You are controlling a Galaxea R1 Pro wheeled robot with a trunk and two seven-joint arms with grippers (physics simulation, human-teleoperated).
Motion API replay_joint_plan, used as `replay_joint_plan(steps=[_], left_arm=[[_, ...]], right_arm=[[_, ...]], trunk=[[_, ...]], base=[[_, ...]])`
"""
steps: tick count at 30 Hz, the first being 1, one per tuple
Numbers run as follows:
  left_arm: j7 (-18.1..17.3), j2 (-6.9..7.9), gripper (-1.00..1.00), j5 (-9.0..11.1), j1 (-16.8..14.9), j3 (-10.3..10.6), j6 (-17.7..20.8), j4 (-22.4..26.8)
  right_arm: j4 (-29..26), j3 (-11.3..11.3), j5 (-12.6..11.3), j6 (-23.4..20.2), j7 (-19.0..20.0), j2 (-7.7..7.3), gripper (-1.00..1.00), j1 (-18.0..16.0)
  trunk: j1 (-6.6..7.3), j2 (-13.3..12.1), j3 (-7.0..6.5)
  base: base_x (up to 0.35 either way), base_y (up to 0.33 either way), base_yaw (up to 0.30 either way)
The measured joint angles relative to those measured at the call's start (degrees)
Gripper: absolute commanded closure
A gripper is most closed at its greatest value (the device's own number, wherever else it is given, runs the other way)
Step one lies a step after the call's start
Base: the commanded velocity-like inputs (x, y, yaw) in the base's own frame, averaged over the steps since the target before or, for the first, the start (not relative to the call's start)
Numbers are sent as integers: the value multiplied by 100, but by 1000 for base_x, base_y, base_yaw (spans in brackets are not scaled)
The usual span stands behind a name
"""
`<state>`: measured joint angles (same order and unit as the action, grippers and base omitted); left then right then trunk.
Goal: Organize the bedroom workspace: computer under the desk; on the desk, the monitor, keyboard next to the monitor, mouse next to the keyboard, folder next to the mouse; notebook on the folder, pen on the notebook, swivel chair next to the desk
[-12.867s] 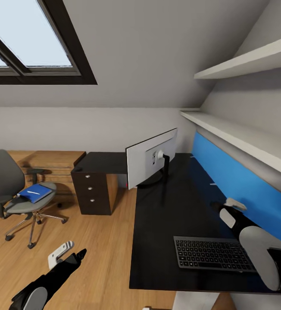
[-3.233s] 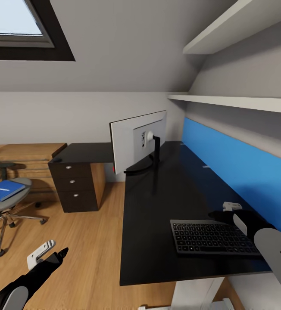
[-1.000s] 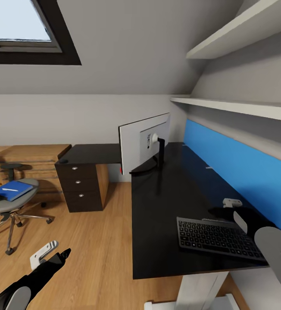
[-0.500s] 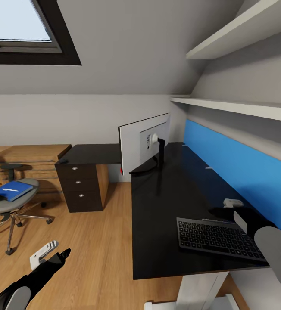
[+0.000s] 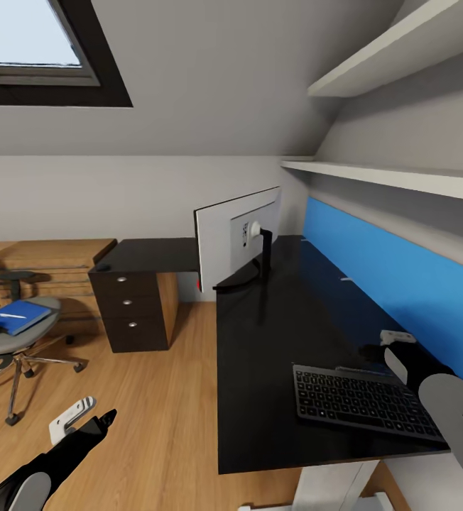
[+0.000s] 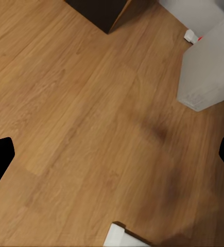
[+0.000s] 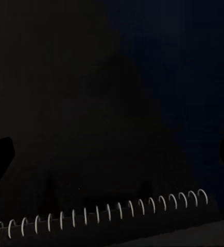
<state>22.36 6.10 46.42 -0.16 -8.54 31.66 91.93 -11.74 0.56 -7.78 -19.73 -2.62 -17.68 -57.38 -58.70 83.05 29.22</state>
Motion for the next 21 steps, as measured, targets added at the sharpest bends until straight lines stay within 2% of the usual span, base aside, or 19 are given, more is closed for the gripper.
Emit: replay_joint_plan(steps=[9, 16, 21], left_arm=[[-2, 0, -100, 0, 0, 1, 2, 0], [-19, 1, -100, 0, 0, 67, 6, 5], [-16, 2, -100, 0, 0, 82, 6, 13]], right_arm=[[6, 4, 2, -13, -81, 2, -100, 0], [8, 5, -4, -14, -416, 2, -100, 0], [8, 4, -6, -16, -491, 2, -100, 0]], trunk=[[-1, 0, 0], [-2, 0, 0], [-2, 0, 0]], base=[[54, -15, 0], [102, -49, 0], [21, -10, 0]])
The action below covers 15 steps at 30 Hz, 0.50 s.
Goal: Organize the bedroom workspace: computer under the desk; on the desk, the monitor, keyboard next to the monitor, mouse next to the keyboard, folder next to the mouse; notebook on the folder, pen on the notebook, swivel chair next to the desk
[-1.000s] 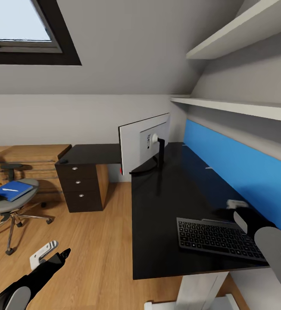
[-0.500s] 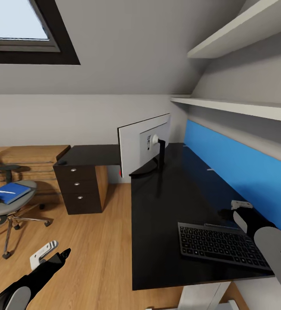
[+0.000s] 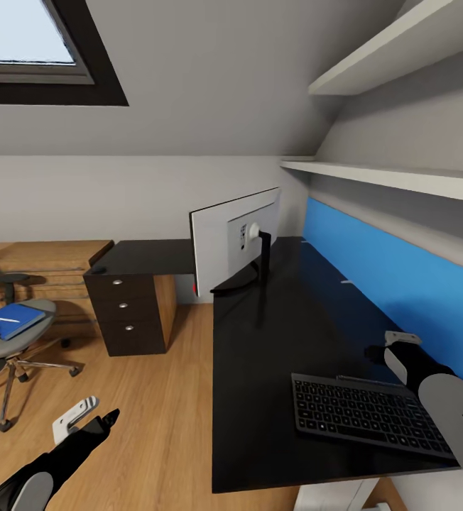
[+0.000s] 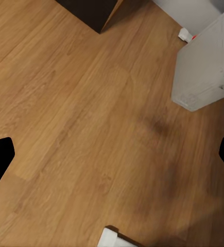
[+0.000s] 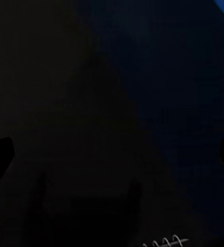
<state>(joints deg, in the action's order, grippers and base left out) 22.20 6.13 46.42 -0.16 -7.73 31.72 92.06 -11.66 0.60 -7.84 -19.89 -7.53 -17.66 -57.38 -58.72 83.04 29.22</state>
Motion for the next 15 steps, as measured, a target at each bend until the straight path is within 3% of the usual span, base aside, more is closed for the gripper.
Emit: replay_joint_plan(steps=[7, 15], left_arm=[[7, -5, -100, 0, 0, 17, -17, 24], [24, -8, -100, 0, 0, 18, -35, 30]], right_arm=[[-1, -2, -1, -2, -31, 0, -100, 0], [-8, 0, -1, 3, -33, 0, -100, 0]], trunk=[[0, 0, 0], [-132, 241, 108]], base=[[4, -2, 0], [0, 0, 0]])
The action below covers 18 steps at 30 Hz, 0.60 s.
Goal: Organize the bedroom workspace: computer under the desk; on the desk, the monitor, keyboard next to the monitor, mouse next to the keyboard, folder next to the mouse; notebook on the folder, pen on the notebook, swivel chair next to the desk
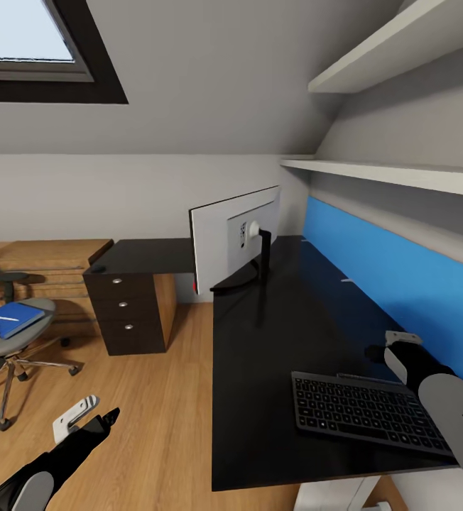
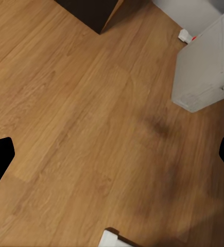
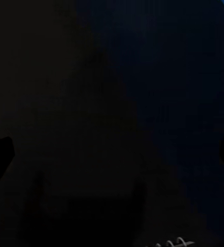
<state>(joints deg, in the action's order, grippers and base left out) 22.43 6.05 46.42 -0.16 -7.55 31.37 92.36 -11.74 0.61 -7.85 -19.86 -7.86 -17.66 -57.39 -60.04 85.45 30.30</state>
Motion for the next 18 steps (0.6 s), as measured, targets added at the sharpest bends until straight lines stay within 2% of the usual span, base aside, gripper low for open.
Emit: replay_joint_plan(steps=[9, 14, 18], left_arm=[[-4, 2, -100, 9, 0, 39, 30, -19], [-4, 7, -100, 9, 0, 50, 31, -25], [-6, 12, -100, 9, 0, 50, 31, -26]], right_arm=[[-7, -18, -51, -2, 29, 0, -100, 0], [-22, -53, -403, -8, 31, 4, -100, 0], [-24, -76, -932, -37, 32, 4, -100, 0]], trunk=[[0, 0, 0], [0, 0, 0], [0, 0, 0]], base=[[0, 0, 0], [0, 0, 0], [0, 0, 0]])
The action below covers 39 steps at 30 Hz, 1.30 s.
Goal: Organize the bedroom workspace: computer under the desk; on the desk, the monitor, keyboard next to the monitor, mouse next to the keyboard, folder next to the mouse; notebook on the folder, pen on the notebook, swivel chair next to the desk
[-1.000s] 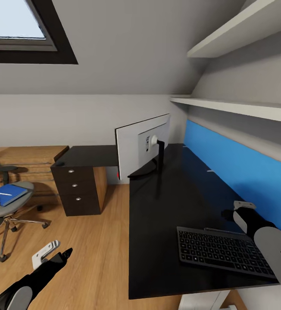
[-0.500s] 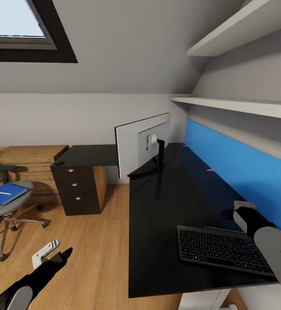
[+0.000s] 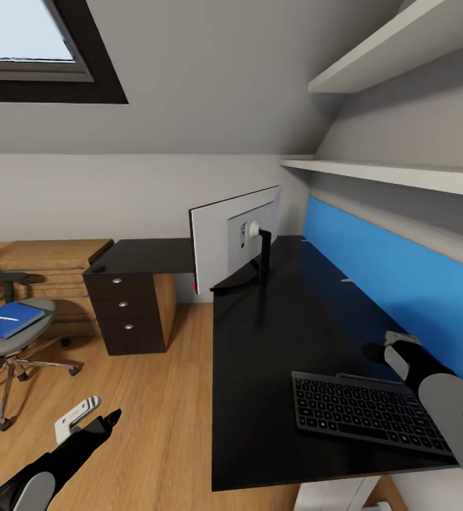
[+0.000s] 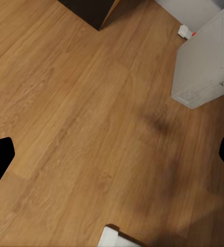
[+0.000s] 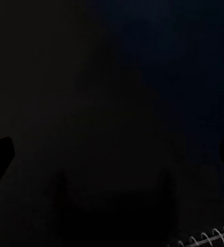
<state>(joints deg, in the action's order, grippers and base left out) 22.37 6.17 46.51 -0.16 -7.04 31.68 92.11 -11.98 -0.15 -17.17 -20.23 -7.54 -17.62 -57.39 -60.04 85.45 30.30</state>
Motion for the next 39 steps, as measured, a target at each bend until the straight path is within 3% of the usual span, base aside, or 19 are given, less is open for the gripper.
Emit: replay_joint_plan(steps=[4, 11, 24, 39], left_arm=[[1, 3, -100, -2, 0, 0, 0, 0], [2, 1, -100, 0, 0, 2, 0, 0], [7, -2, -100, 0, 0, 8, 0, -6], [7, 0, -100, -9, 0, 8, 0, -13]], right_arm=[[0, -36, -624, -17, -5, -24, -100, 0], [0, -55, -1394, -242, -16, -52, -100, 0], [-9, -58, -1506, -449, -17, -86, -100, 0], [-1, -58, -1521, -465, -26, -91, -100, 0]], trunk=[[0, 0, 0], [0, 0, 0], [0, 0, 0], [0, 0, 0]], base=[[0, 0, 0], [0, 0, 0], [0, 0, -2], [0, 0, -162]])
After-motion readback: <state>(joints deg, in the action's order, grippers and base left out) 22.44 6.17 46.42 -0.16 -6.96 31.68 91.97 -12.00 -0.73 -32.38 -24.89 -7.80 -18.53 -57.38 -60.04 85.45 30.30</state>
